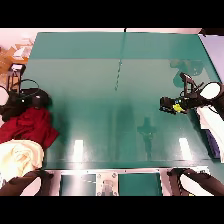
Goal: Fold the shirts.
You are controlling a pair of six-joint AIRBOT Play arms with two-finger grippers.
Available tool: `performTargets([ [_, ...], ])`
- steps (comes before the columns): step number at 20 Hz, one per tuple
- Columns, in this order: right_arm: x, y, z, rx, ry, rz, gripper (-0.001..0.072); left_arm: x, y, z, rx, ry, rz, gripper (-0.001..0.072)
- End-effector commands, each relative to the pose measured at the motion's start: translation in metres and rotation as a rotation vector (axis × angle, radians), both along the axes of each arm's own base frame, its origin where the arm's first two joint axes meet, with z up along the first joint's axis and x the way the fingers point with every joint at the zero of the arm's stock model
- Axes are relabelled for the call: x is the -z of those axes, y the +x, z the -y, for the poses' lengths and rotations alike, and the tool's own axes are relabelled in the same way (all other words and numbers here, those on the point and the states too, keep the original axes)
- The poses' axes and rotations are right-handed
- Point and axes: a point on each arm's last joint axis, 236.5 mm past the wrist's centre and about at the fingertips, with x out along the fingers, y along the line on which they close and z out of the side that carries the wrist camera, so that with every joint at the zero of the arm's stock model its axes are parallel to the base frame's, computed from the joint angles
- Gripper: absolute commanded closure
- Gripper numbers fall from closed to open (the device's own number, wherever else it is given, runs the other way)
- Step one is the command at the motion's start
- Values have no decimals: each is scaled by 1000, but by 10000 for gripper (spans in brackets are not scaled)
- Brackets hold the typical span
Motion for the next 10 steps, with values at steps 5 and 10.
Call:
performTargets([
  [5, 0, 1, 0, 1, 0, 5, 696, 72, 10, -97, -152, 108, -132, -6],
  [10, 0, 1, 0, 1, 0, 5, 697, 108, 22, -128, -188, 98, -118, 295],
])
